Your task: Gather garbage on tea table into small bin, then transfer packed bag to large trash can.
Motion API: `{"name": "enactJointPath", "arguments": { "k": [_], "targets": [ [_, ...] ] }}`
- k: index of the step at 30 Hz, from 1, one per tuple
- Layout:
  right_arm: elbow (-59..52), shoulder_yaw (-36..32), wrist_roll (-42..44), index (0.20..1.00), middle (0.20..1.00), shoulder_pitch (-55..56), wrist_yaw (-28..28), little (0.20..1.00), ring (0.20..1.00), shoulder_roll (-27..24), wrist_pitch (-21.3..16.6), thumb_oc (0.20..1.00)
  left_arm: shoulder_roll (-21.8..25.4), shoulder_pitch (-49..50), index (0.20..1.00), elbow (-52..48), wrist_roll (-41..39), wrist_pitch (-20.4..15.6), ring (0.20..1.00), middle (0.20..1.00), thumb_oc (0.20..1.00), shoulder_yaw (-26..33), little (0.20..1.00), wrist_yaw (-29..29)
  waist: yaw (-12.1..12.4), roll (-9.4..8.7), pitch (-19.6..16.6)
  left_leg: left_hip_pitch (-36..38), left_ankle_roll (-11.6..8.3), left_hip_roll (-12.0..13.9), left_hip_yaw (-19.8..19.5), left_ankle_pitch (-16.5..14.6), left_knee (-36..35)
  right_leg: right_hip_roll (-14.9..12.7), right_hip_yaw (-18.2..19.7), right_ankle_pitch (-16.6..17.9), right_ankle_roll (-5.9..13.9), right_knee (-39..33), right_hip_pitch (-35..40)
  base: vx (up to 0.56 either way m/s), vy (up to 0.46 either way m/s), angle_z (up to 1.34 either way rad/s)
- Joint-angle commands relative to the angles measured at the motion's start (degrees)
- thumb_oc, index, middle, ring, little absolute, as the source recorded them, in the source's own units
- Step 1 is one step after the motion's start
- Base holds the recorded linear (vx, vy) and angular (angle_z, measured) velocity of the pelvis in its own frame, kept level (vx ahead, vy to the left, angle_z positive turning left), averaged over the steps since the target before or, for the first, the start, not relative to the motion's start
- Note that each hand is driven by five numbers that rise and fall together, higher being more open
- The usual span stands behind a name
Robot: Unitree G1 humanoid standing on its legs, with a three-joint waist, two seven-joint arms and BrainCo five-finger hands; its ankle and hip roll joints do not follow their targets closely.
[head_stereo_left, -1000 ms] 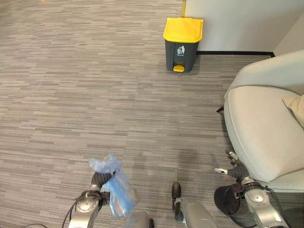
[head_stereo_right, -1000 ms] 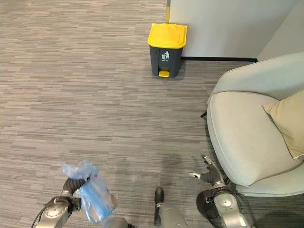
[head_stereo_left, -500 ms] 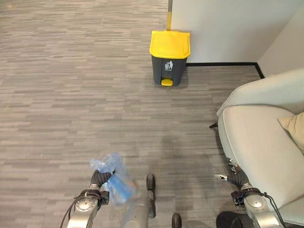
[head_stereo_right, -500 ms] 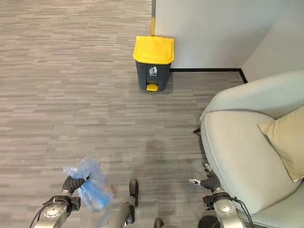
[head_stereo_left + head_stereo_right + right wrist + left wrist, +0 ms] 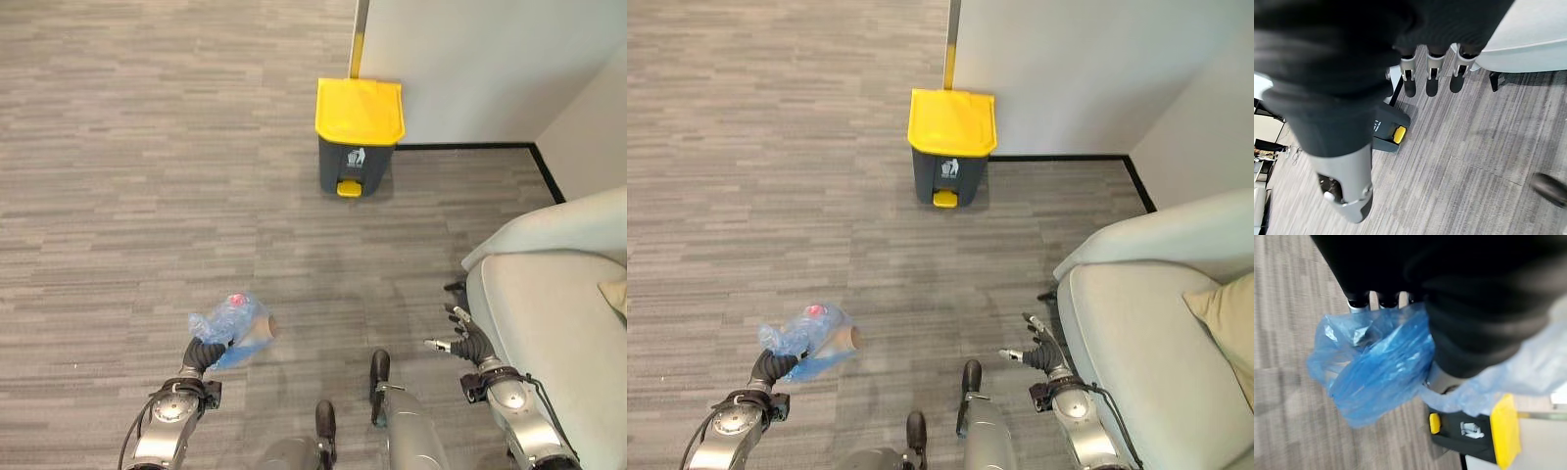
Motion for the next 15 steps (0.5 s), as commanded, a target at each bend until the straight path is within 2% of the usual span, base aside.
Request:
{"name": "enactJointPath", "arguments": {
  "k": [1, 2, 3, 4, 5, 6, 7, 8, 9, 10, 11, 13, 15],
  "targets": [
    [-1.15, -2.22, -0.62, 1.000, 1.000, -1.28, -0.36, 1.000, 1.000, -1.43, -1.44, 1.000, 1.63, 0.09, 0.200, -5.59, 0.07, -2.69, 0.200, 0.200, 0.200, 0.75, 0.200, -0.08, -1.49, -0.36, 1.89, 3.67, -2.94, 4.07, -4.53, -5.11, 4.80, -0.40, 0.20, 3.89, 1.88, -4.48, 8.86, 0.40, -0.160, 0.60],
    [-1.20, -2.23, -0.63, 1.000, 1.000, -1.21, -0.35, 1.000, 1.000, -1.43, -1.42, 1.000, 1.63, 0.14, 0.200, -5.63, 0.08, -2.68, 0.200, 0.200, 0.200, 0.74, 0.200, -0.09, -1.55, -0.30, 1.96, 3.81, -2.94, 4.11, -4.62, -5.14, 4.78, -0.39, 0.09, 3.86, 1.89, -4.53, 9.06, 0.53, -0.266, 0.82],
    [-1.09, -2.73, -1.06, 1.000, 1.000, 0.35, -0.10, 1.000, 1.000, -1.97, -1.52, 1.000, 0.94, 1.47, 0.200, -5.93, -0.04, -2.52, 0.200, 0.200, 0.200, 0.80, 0.200, -0.64, -2.15, 0.33, 0.46, 6.27, -4.87, 5.98, -5.65, -5.09, 6.62, -0.17, 0.75, 4.06, 0.35, -1.93, 10.50, 0.65, -0.424, 1.03],
    [-1.41, -3.03, -0.62, 1.000, 1.000, 1.33, -0.17, 1.000, 1.000, -2.30, -1.90, 1.000, 0.67, 2.08, 0.200, -6.02, 0.20, -2.34, 0.200, 0.200, 0.200, 0.64, 0.200, -0.96, -2.40, 0.81, -0.29, 4.56, -6.81, 8.23, -6.07, -1.11, 12.66, 1.08, 0.28, 2.81, -1.25, -1.61, 12.36, 0.72, -0.514, 0.91],
    [-1.46, -3.27, -0.35, 1.000, 1.000, 1.68, -0.21, 1.000, 1.000, -2.54, -1.89, 1.000, 0.60, 2.10, 0.200, -6.15, -0.06, -2.20, 0.200, 0.200, 0.200, 0.44, 0.200, -1.21, -2.44, 0.80, -0.38, 2.78, -7.44, 9.20, -6.13, 1.34, 17.04, 1.76, 0.21, 2.00, -2.14, -1.56, 13.45, 0.50, -0.484, 0.93],
    [-0.87, -3.74, 0.48, 1.000, 1.000, 2.01, -0.87, 1.000, 1.000, -3.08, -2.04, 1.000, 0.48, 1.71, 0.200, -6.32, -0.35, -1.98, 0.200, 0.200, 0.200, 0.14, 0.200, -1.44, -2.60, 0.74, -0.30, -0.25, -7.74, 11.26, -5.68, 5.08, 24.36, 3.24, 0.14, 0.04, -4.16, -1.50, 15.59, 0.34, -0.341, 0.94],
    [-0.63, -3.98, 0.62, 1.000, 1.000, 2.10, -1.14, 1.000, 1.000, -3.30, -1.90, 1.000, 0.39, 1.63, 0.200, -6.37, -0.66, -2.03, 0.200, 0.200, 0.200, 0.09, 0.200, -1.47, -2.74, 0.70, -0.46, -0.92, -7.51, 12.12, -5.01, 5.95, 26.21, 3.75, -0.02, -1.00, -4.92, -1.56, 16.49, 0.36, -0.315, 0.50],
    [-0.20, -4.24, 0.70, 1.000, 1.000, 2.14, -1.52, 1.000, 1.000, -3.43, -1.75, 1.000, 0.32, 1.31, 0.200, -6.29, -0.72, -1.90, 0.200, 0.200, 0.200, -0.14, 0.200, -1.35, -2.87, 0.49, -0.44, -2.07, -7.27, 12.87, -4.23, 6.35, 27.95, 3.91, 0.00, -2.03, -5.52, -1.60, 17.43, 0.26, -0.174, 0.01],
    [0.03, -4.25, 0.78, 1.000, 1.000, 2.04, -1.61, 1.000, 1.000, -3.69, -1.65, 1.000, 0.25, 1.04, 0.200, -6.23, -0.94, -1.94, 0.200, 0.200, 0.200, -0.22, 0.200, -1.33, -2.70, 0.50, -0.29, -2.57, -6.52, 12.84, -3.63, 5.16, 27.16, 4.28, 0.31, -2.89, -5.77, -1.57, 18.32, 0.28, -0.141, -0.38],
    [0.22, -4.38, 1.20, 1.000, 1.000, 1.78, -1.69, 1.000, 1.000, -3.73, -1.65, 1.000, 0.18, 0.63, 0.200, -6.02, -0.88, -1.93, 0.200, 0.200, 0.200, -0.51, 0.200, -1.31, -2.53, 0.11, -0.29, -4.58, -5.85, 11.17, -3.99, 4.00, 25.74, 4.06, 0.76, -3.28, -5.67, -1.90, 19.10, 0.36, -0.111, -0.29],
    [0.41, -5.11, 1.70, 1.000, 1.000, 2.00, -1.72, 1.000, 1.000, -3.94, -1.77, 1.000, 0.04, 0.47, 0.200, -5.83, -0.63, -2.00, 0.200, 0.200, 0.200, -1.14, 0.200, -1.47, -2.41, 0.08, -0.23, -6.44, -5.30, 10.62, -3.04, 1.32, 22.05, 3.79, 1.13, -4.19, -5.00, -2.24, 20.69, 0.27, -0.070, -0.11],
    [0.61, -5.53, 1.88, 1.000, 1.000, 2.03, -1.90, 1.000, 1.000, -4.01, -1.78, 1.000, 0.03, 0.20, 0.200, -5.52, -0.36, -2.02, 0.200, 0.200, 0.200, -1.38, 0.200, -1.55, -2.28, -0.26, -0.12, -8.98, -5.05, 10.22, -1.91, 0.29, 19.72, 3.28, 0.91, -4.73, -4.75, -2.92, 21.79, 0.18, -0.038, -0.12],
    [0.67, -5.57, 2.02, 1.000, 1.000, 1.79, -2.21, 1.000, 1.000, -4.09, -1.72, 1.000, 0.16, 0.11, 0.200, -5.51, -0.27, -2.04, 0.200, 0.200, 0.200, -1.51, 0.200, -1.48, -1.72, -0.32, 0.05, -11.23, -5.03, 9.61, -1.56, 0.88, 17.79, 3.36, 1.07, -4.96, -4.76, -3.29, 22.60, 0.20, -0.011, -0.10]
  ]
}}
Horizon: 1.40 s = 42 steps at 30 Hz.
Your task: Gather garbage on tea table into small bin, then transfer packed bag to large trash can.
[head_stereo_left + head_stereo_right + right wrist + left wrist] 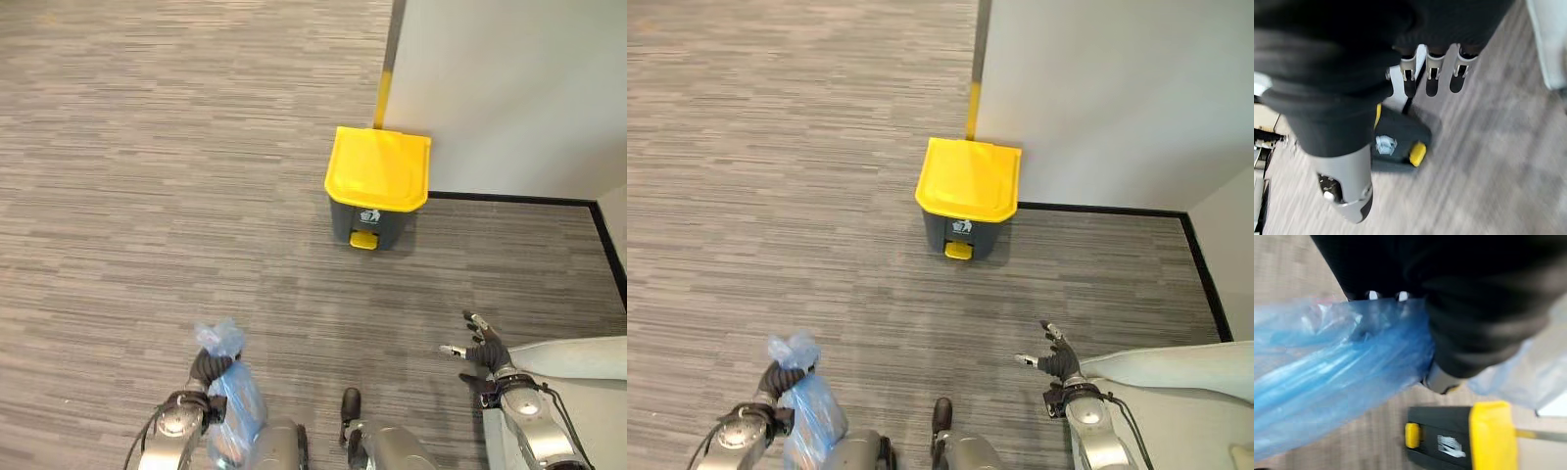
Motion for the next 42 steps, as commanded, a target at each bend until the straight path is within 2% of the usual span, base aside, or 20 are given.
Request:
{"name": "enactJointPath", "arguments": {
  "k": [1, 2, 4, 7, 8, 10, 13, 15, 16, 21, 24, 25, 28, 30, 33, 36, 38, 39, 41, 42],
  "targets": [
    [-1.26, -1.02, 1.75, 1.000, 1.000, 1.09, -1.29, 1.000, 1.000, -2.83, -1.73, 1.000, 0.56, -1.63, 0.200, -2.45, -0.10, -2.82, 0.200, 0.200, 0.200, 0.77, 0.200, 0.13, 0.01, 2.25, -0.13, 0.36, -1.68, 2.25, -0.69, 5.95, -7.34, -4.66, 1.40, -3.70, 8.44, -0.78, -0.81, 0.37, 0.018, -0.08],
    [-0.97, -0.96, 1.80, 1.000, 1.000, 1.00, -1.70, 1.000, 1.000, -2.63, -1.72, 1.000, 0.59, -1.53, 0.200, -2.38, 0.15, -2.75, 0.200, 0.200, 0.200, 0.71, 0.200, 0.27, 0.80, 2.57, 0.16, -1.15, -2.47, 2.00, -0.84, 9.55, -10.64, -3.90, 1.80, -4.37, 8.50, -1.64, 1.25, 0.35, 0.045, -0.36],
    [-0.54, -0.83, 1.70, 1.000, 1.000, 0.85, -1.94, 1.000, 1.000, -2.11, -1.71, 1.000, 0.49, -1.18, 0.200, -2.57, 0.25, -2.70, 0.200, 0.200, 0.200, 0.69, 0.200, 0.39, 1.77, 3.02, 0.08, -2.01, -3.07, 1.74, -1.10, 12.09, -13.75, -3.49, 2.62, -4.89, 8.83, -1.97, 3.00, 0.30, 0.092, -0.68],
    [-1.02, -0.22, 0.34, 1.000, 1.000, 1.00, -0.95, 1.000, 1.000, -1.53, -1.60, 1.000, 0.49, 0.80, 0.200, -3.47, 0.68, -2.69, 0.200, 0.200, 0.200, 1.24, 0.200, -0.12, 2.24, 3.21, -0.77, 0.15, -1.77, 0.78, -2.69, 10.38, -14.31, -4.01, 4.39, -6.26, 9.66, -1.07, 5.03, 0.36, 0.192, -0.75],
    [-0.99, 0.20, -0.62, 1.000, 1.000, 0.57, -0.49, 1.000, 1.000, -1.30, -1.29, 1.000, 0.92, 1.18, 0.200, -3.55, 1.20, -2.64, 0.200, 0.200, 0.200, 1.60, 0.200, -0.22, 2.44, 2.79, -1.27, 1.52, -0.89, 0.20, -2.10, 8.96, -14.06, -5.32, 5.33, -6.60, 10.30, -0.13, 5.50, 0.40, 0.248, -1.09],
    [-1.10, 0.75, -1.41, 1.000, 1.000, -0.13, 0.14, 1.000, 1.000, -0.67, -1.01, 1.000, 1.63, 1.16, 0.200, -3.64, 1.77, -2.58, 0.200, 0.200, 0.200, 1.94, 0.200, -0.35, 3.18, 2.10, -2.14, 2.40, 0.74, -0.57, -0.93, 7.30, -13.42, -6.94, 7.24, -5.89, 11.64, 1.68, 4.72, 0.36, 0.258, -1.05],
    [-1.08, 1.09, -1.58, 1.000, 1.000, -1.14, 0.32, 1.000, 1.000, -0.26, -0.88, 1.000, 2.29, 0.80, 0.200, -3.78, 1.74, -2.53, 0.200, 0.200, 0.200, 2.26, 0.200, 0.25, 3.17, 2.25, -2.08, 3.76, 2.47, -1.38, -0.53, 5.55, -13.46, -7.71, 8.49, -5.51, 12.51, 7.78, 2.36, 0.19, 0.175, -0.18],
    [-0.74, 1.57, -1.52, 1.000, 1.000, -1.75, 0.28, 1.000, 1.000, 0.37, -0.98, 1.000, 2.49, 0.24, 0.200, -3.18, 1.57, -2.51, 0.200, 0.200, 0.200, 2.61, 0.200, 1.05, 3.01, 2.58, -1.55, 5.56, 3.44, -1.58, 0.32, 4.35, -13.75, -8.10, 7.77, -3.36, 13.18, 13.34, -1.22, 0.17, 0.147, 0.22],
    [-0.51, 1.77, -1.61, 1.000, 1.000, -1.80, 0.44, 1.000, 1.000, 0.44, -0.87, 1.000, 2.35, 0.11, 0.200, -3.14, 1.42, -2.52, 0.200, 0.200, 0.200, 2.55, 0.200, 1.02, 2.85, 2.60, -1.51, 6.35, 3.48, -1.65, 0.48, 4.21, -14.05, -7.60, 7.62, -3.35, 13.00, 13.37, -2.22, 0.17, 0.096, 0.04],
    [0.32, 2.53, -1.11, 1.000, 1.000, -2.19, 0.08, 1.000, 1.000, -0.25, -0.84, 1.000, 2.12, -0.54, 0.200, -2.36, 0.30, -2.74, 0.200, 0.200, 0.200, 1.83, 0.200, 1.40, 1.04, 2.94, -0.51, 10.72, 3.32, -2.03, -0.55, 3.58, -16.23, -3.09, 5.63, -2.80, 11.41, 10.17, -8.66, 0.14, -0.003, -0.08],
    [-0.08, 2.08, -1.04, 1.000, 1.000, -0.91, 0.16, 1.000, 1.000, -0.15, -0.98, 1.000, 2.17, -0.43, 0.200, -2.51, 1.08, -2.70, 0.200, 0.200, 0.200, 1.74, 0.200, 1.02, 0.25, 2.30, 0.00, 11.78, 2.85, -2.85, -1.97, 3.34, -15.95, -2.14, 6.66, -2.86, 11.51, 7.80, -6.87, 0.12, -0.117, 0.37],
    [-0.10, 1.51, -0.50, 1.000, 1.000, -0.01, 0.08, 1.000, 1.000, -0.09, -1.28, 1.000, 1.73, -0.19, 0.200, -2.53, 0.99, -2.75, 0.200, 0.200, 0.200, 1.90, 0.200, 0.61, 0.13, 1.81, -0.39, 11.32, 2.10, -3.04, -2.16, 3.35, -15.38, -2.16, 7.03, -1.81, 11.06, 4.28, -5.25, 0.09, -0.161, 1.06],
    [0.68, 0.61, 0.30, 1.000, 1.000, 1.32, -0.27, 1.000, 1.000, -0.89, -1.14, 1.000, 1.18, 0.00, 0.200, -2.39, 0.79, -2.29, 0.200, 0.200, 0.200, 1.19, 0.200, -0.59, -0.40, 1.25, -1.17, 9.59, -0.17, -1.11, -0.69, 1.51, -9.38, -3.10, 4.56, -1.82, 9.79, 0.13, -1.49, 0.10, -0.114, 1.00],
    [1.07, 0.41, 0.30, 1.000, 1.000, 1.41, -0.42, 1.000, 1.000, -1.09, -1.09, 1.000, 0.96, -0.16, 0.200, -2.32, 0.78, -2.11, 0.200, 0.200, 0.200, 0.97, 0.200, -0.64, -0.63, 1.02, -1.05, 8.62, -0.68, 0.44, -0.21, 1.75, -7.61, -3.63, 4.15, -2.38, 9.48, -0.40, -0.40, 0.04, 0.026, 0.38],
    [1.40, -0.03, 0.40, 1.000, 1.000, 1.20, -0.85, 1.000, 1.000, -1.48, -0.95, 1.000, 1.14, -0.70, 0.200, -2.41, 0.77, -2.01, 0.200, 0.200, 0.200, 0.47, 0.200, -0.54, -0.56, 0.27, -1.31, 6.93, -1.77, 4.42, -0.94, 4.28, -9.03, -5.26, 3.61, -2.71, 9.70, -0.98, 0.44, 0.03, 0.148, 0.08],
    [1.66, -0.25, 0.22, 1.000, 1.000, 1.43, -1.15, 1.000, 1.000, -1.57, -0.77, 1.000, 1.29, -1.09, 0.200, -2.14, 0.63, -1.95, 0.200, 0.200, 0.200, 0.10, 0.200, -0.16, -0.57, 0.23, -1.48, 6.71, -2.85, 6.60, -2.62, 6.08, -10.96, -6.14, 3.39, -3.24, 10.01, -0.33, 0.24, 0.06, 0.239, 0.00],
    [2.32, -1.16, -0.36, 1.000, 1.000, 1.35, -0.92, 1.000, 1.000, -1.37, -0.57, 1.000, 1.42, -1.08, 0.200, -2.35, 0.90, -1.86, 0.200, 0.200, 0.200, -0.46, 0.200, -0.59, -1.05, 1.06, -2.29, 8.60, -3.22, 5.82, -4.01, 5.52, -13.46, -7.12, 3.50, -3.36, 10.72, 0.30, 0.62, 0.10, 0.382, -0.14],
    [2.47, -0.97, -0.42, 1.000, 1.000, 0.73, -1.05, 1.000, 1.000, -0.90, -0.35, 1.000, 1.82, -1.05, 0.200, -2.63, 1.06, -1.93, 0.200, 0.200, 0.200, -0.46, 0.200, -0.37, -1.04, 1.01, -2.33, 8.83, -2.60, 4.41, -4.18, 4.92, -13.36, -8.12, 4.48, -2.29, 11.27, 0.94, 0.17, 0.02, 0.286, -0.09],
    [3.02, -0.76, -1.49, 1.000, 1.000, 0.42, -0.97, 1.000, 1.000, -0.45, 0.05, 1.000, 2.51, -1.12, 0.200, -2.72, 1.13, -1.83, 0.200, 0.200, 0.200, 0.01, 0.200, -0.49, -0.71, 0.67, -2.33, 9.49, -1.84, 3.44, -3.46, 4.17, -14.23, -8.92, 5.28, -1.37, 12.17, 1.40, -0.68, -0.02, 0.330, -0.09],
    [3.77, -0.08, -1.78, 1.000, 1.000, -0.35, -1.24, 1.000, 1.000, 0.04, 0.26, 1.000, 3.29, -1.69, 0.200, -2.62, 0.36, -2.02, 0.200, 0.200, 0.200, 1.00, 0.200, 0.53, -0.34, 0.46, -1.62, 9.48, -0.72, 2.58, -2.60, 3.73, -14.28, -9.64, 6.36, -0.34, 13.00, 3.09, -2.62, -0.08, 0.293, -0.20]
  ]
}}
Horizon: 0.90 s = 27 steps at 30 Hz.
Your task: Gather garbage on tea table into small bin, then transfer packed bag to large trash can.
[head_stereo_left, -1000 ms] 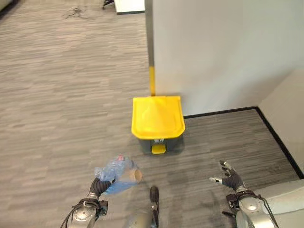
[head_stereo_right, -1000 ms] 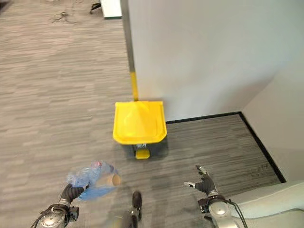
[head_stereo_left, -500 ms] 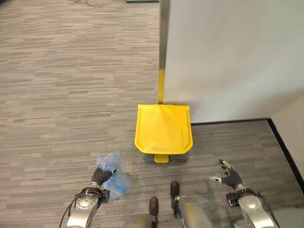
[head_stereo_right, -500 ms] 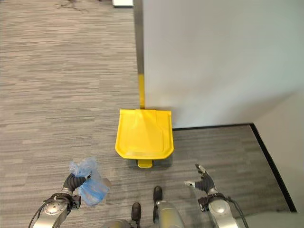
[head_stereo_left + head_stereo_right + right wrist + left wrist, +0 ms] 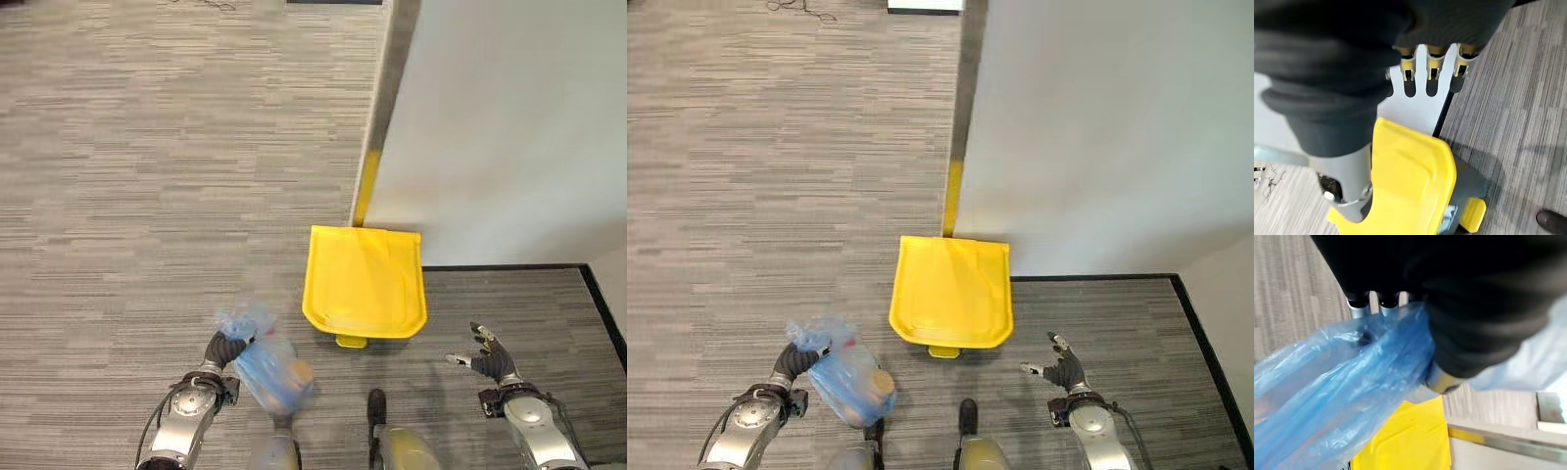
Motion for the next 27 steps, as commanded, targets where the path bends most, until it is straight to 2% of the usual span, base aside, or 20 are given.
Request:
{"name": "enactJointPath", "arguments": {
  "k": [1, 3, 4, 5, 6, 8, 10, 14, 19, 20, 23, 24, 26, 27],
  "targets": [
    [0.88, 1.48, -0.67, 1.000, 1.000, -2.19, -1.27, 1.000, 1.000, -0.83, -0.67, 1.000, 4.39, 0.95, 0.200, -2.98, 0.04, -2.54, 0.200, 0.200, 0.200, 4.11, 0.200, 1.89, 1.61, -1.58, -2.22, -1.57, 0.35, -0.78, 0.86, -8.16, 5.50, 0.11, 1.87, -6.42, 2.03, 6.38, -2.27, -0.09, 0.280, -0.39],
    [1.63, 1.71, -0.53, 1.000, 1.000, -3.36, -1.66, 1.000, 1.000, -0.45, -0.62, 1.000, 4.89, 0.70, 0.200, -2.89, -0.39, -2.95, 0.200, 0.200, 0.200, 5.13, 0.200, 2.67, 2.39, -1.35, -1.96, -0.92, 1.03, -0.92, 2.25, -8.10, 4.66, -0.12, 0.75, -6.23, 2.29, 9.18, -3.75, -0.02, 0.179, -0.76],
    [2.08, 1.44, -0.07, 1.000, 1.000, -2.94, -1.73, 1.000, 1.000, -0.42, -0.76, 1.000, 4.86, 0.72, 0.200, -2.56, -0.49, -3.04, 0.200, 0.200, 0.200, 5.37, 0.200, 2.84, 2.15, -1.31, -1.74, 0.24, 1.44, -1.74, 2.21, -7.70, 3.53, 2.85, 2.08, -7.15, 2.18, 11.64, -4.62, 0.00, 0.130, -0.89],
    [2.08, 1.43, -0.07, 1.000, 1.000, -2.96, -1.73, 1.000, 1.000, -0.42, -0.76, 1.000, 4.86, 0.69, 0.200, -2.55, -0.49, -3.04, 0.200, 0.200, 0.200, 5.38, 0.200, 2.84, 2.18, -1.31, -1.86, 0.09, 1.43, -1.73, 2.25, -7.51, 3.42, 2.87, 2.11, -6.93, 2.16, 11.49, -4.77, 0.03, 0.138, -0.51],
    [2.58, 1.25, 0.49, 1.000, 1.000, -2.68, -1.80, 1.000, 1.000, -0.44, -0.84, 1.000, 5.05, 0.92, 0.200, -2.62, -0.72, -3.04, 0.200, 0.200, 0.200, 6.13, 0.200, 3.06, 2.10, -1.27, -2.06, 0.90, 1.63, -2.70, 2.63, -7.24, 2.32, 4.97, 1.45, -7.69, 1.46, 10.49, -4.65, 0.04, 0.051, 0.10],
    [2.56, 1.16, 0.89, 1.000, 1.000, -2.55, -2.05, 1.000, 1.000, -0.48, -1.11, 1.000, 4.97, 1.01, 0.200, -2.49, -0.59, -3.15, 0.200, 0.200, 0.200, 6.42, 0.200, 3.15, 2.34, -1.33, -2.11, 1.07, 1.49, -2.96, 2.62, -7.12, 2.09, 4.91, 0.26, -8.58, 0.74, 8.35, -3.33, 0.04, 0.010, 0.11],
    [2.62, 0.88, 1.10, 1.000, 1.000, -1.67, -1.84, 1.000, 1.000, -0.66, -0.92, 1.000, 4.73, 1.47, 0.200, -2.56, -0.40, -3.03, 0.200, 0.200, 0.200, 6.50, 0.200, 2.84, 1.98, -1.57, -2.23, 1.01, 1.47, -3.37, 2.24, -7.02, 2.19, 6.51, 3.21, -8.43, 0.22, 6.67, -2.65, 0.02, -0.016, 0.08],
    [2.58, 0.92, 1.13, 1.000, 1.000, -1.76, -1.76, 1.000, 1.000, -1.21, -0.75, 1.000, 4.33, 2.29, 0.200, -2.77, 0.16, -2.67, 0.200, 0.200, 0.200, 6.33, 0.200, 1.83, 2.36, -1.54, -3.22, 1.29, 1.24, -3.17, 3.14, -7.61, 2.22, 5.48, 0.73, -7.32, 0.28, 2.30, -0.29, 0.07, -0.031, 0.18],
    [1.39, 0.99, 0.88, 1.000, 1.000, -1.98, -1.80, 1.000, 1.000, -1.29, -0.41, 1.000, 4.13, 2.69, 0.200, -3.10, 0.36, -2.37, 0.200, 0.200, 0.200, 6.03, 0.200, 1.84, 2.55, -1.63, -3.00, 1.15, 1.98, -3.72, 2.85, -8.95, 3.45, 4.84, 1.19, -7.09, 0.74, 1.61, 0.54, 0.06, 0.053, -0.02],
    [1.41, 1.14, 0.85, 1.000, 1.000, -2.30, -1.93, 1.000, 1.000, -1.18, -0.44, 1.000, 4.28, 2.66, 0.200, -3.16, 0.36, -2.38, 0.200, 0.200, 0.200, 6.10, 0.200, 2.12, 2.74, -1.58, -2.77, 0.50, 2.39, -4.22, 2.26, -9.13, 3.94, 4.66, 1.86, -6.94, 1.19, 2.14, 0.06, 0.02, 0.175, -0.14],
    [0.26, 0.88, 1.38, 1.000, 1.000, -3.26, -2.18, 1.000, 1.000, -0.53, -0.92, 1.000, 5.18, 1.74, 0.200, -3.39, 1.44, -2.33, 0.200, 0.200, 0.200, 6.18, 0.200, 2.63, 2.70, -0.59, -2.18, 0.33, 3.82, -5.28, 1.15, -9.28, 3.05, 4.47, 3.45, -7.03, 2.59, 11.07, -4.98, 0.03, 0.185, -0.21],
    [-0.11, 0.89, 1.38, 1.000, 1.000, -3.53, -2.29, 1.000, 1.000, -0.38, -0.96, 1.000, 5.52, 1.38, 0.200, -3.38, 1.87, -2.27, 0.200, 0.200, 0.200, 6.37, 0.200, 2.90, 2.53, -0.35, -1.72, 1.17, 4.07, -5.52, 1.45, -9.43, 2.50, 4.45, 3.26, -5.98, 3.04, 14.30, -7.09, 0.06, 0.133, -0.27],
    [-0.58, 1.07, 1.17, 1.000, 1.000, -4.21, -2.29, 1.000, 1.000, -0.49, -0.82, 1.000, 5.56, 0.99, 0.200, -3.35, 1.81, -2.54, 0.200, 0.200, 0.200, 6.72, 0.200, 3.30, 2.09, -0.01, -0.79, 3.80, 4.23, -6.17, 1.74, -10.08, 0.96, 4.72, 2.67, -4.59, 2.96, 15.65, -11.42, 0.11, 0.116, -0.37],
    [-0.61, 1.11, 1.10, 1.000, 1.000, -4.49, -2.42, 1.000, 1.000, -0.67, -0.86, 1.000, 5.58, 0.86, 0.200, -3.15, 1.61, -2.73, 0.200, 0.200, 0.200, 6.89, 0.200, 3.57, 1.95, 0.00, -0.26, 5.24, 4.31, -6.76, 1.86, -10.58, 0.50, 4.34, 1.09, -3.19, 2.84, 14.11, -13.49, 0.19, 0.077, -0.29]
  ]
}}
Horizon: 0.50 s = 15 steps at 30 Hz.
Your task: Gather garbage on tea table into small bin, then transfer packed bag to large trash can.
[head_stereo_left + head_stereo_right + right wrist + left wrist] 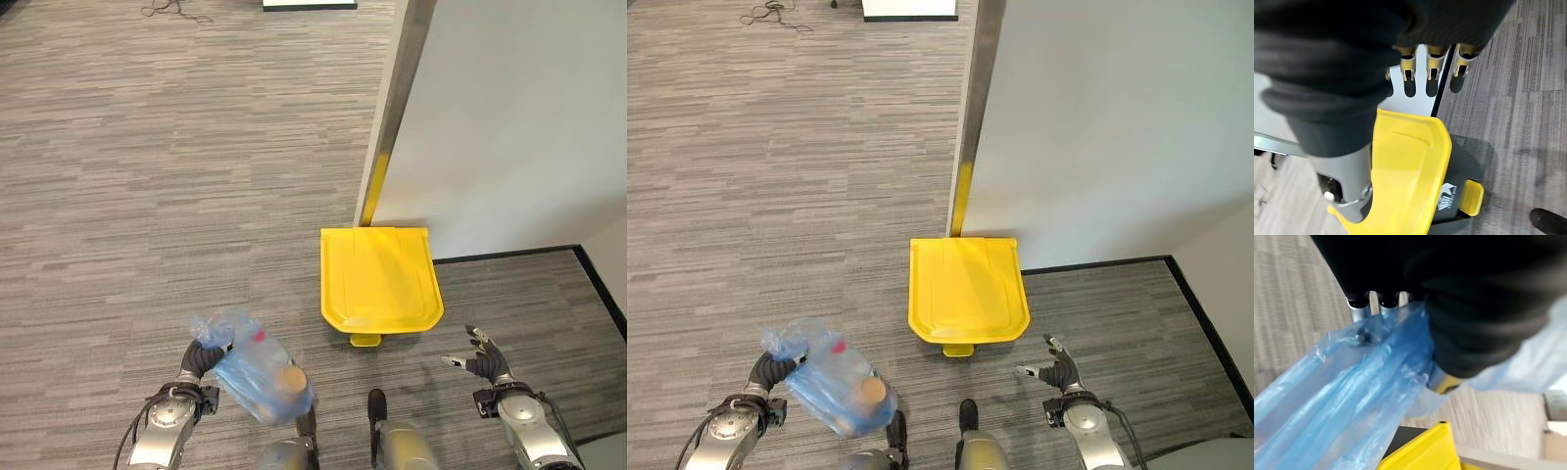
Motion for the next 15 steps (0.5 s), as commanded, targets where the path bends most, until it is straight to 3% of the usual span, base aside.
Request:
{"name": "enactJointPath", "arguments": {
  "k": [1, 2, 5, 8, 11, 15],
  "targets": [
    [-2.57, -0.67, 1.04, 1.000, 1.000, -1.17, -1.53, 1.000, 1.000, -1.17, -1.25, 1.000, 3.41, -1.08, 0.200, -2.75, 1.39, -3.09, 0.200, 0.200, 0.200, 2.70, 0.200, 2.16, -0.49, -0.62, 1.33, 3.72, -2.19, -2.37, -4.02, -10.82, 5.80, 0.93, -4.71, 2.89, -1.57, -12.30, 2.92, 0.30, 0.059, -0.21],
    [-2.28, -0.91, 0.93, 1.000, 1.000, -1.39, -1.63, 1.000, 1.000, -1.31, -1.02, 1.000, 3.59, -1.29, 0.200, -2.19, 1.04, -3.19, 0.200, 0.200, 0.200, 3.20, 0.200, 2.23, -1.07, -0.97, 1.69, 5.41, -2.48, -3.22, -3.71, -11.84, 5.72, 1.06, -8.42, 4.03, -0.69, -18.20, 0.85, 0.30, 0.029, 0.03],
    [-2.20, -1.15, 0.67, 1.000, 1.000, -1.19, -1.73, 1.000, 1.000, -1.43, -1.02, 1.000, 3.34, -1.53, 0.200, -1.45, 1.38, -3.38, 0.200, 0.200, 0.200, 3.52, 0.200, 2.35, -1.65, -1.17, 1.95, 6.19, -2.62, -3.61, -4.10, -12.98, 6.49, 1.30, -11.25, 4.70, -0.46, -22.90, 0.62, 0.20, -0.007, 0.15],
    [-2.08, -2.59, 1.14, 1.000, 1.000, 0.89, -1.83, 1.000, 1.000, -2.15, -1.33, 1.000, 2.65, -1.47, 0.200, -1.18, 2.34, -3.28, 0.200, 0.200, 0.200, 2.91, 0.200, 1.40, -2.37, -1.76, 0.74, 7.49, -3.04, -5.17, -6.42, -17.16, 10.38, 1.53, -10.81, 6.57, -1.80, -27.41, 2.90, 0.29, -0.046, 0.18],
    [-1.72, -3.30, 1.84, 1.000, 1.000, 1.18, -2.01, 1.000, 1.000, -3.02, -1.56, 1.000, 2.24, -1.90, 0.200, -0.90, 2.03, -3.43, 0.200, 0.200, 0.200, 2.31, 0.200, 1.42, -2.96, -1.73, -0.04, 7.06, -4.03, -5.69, -7.50, -18.87, 13.98, 0.27, -10.23, 9.05, -2.09, -27.83, 3.61, 0.25, -0.080, 0.62],
    [-1.70, -6.19, 3.99, 1.000, 1.000, 2.41, -3.20, 1.000, 1.000, -3.35, -1.78, 1.000, 1.17, -1.87, 0.200, 0.09, 1.00, -3.38, 0.200, 0.200, 0.200, 1.49, 0.200, 1.14, -4.54, -0.57, -1.86, 6.59, -5.37, -2.66, -7.59, -19.96, 15.35, 0.73, -10.47, 9.00, -2.93, -28.13, 5.20, 0.21, -0.108, 0.44]
  ]
}}
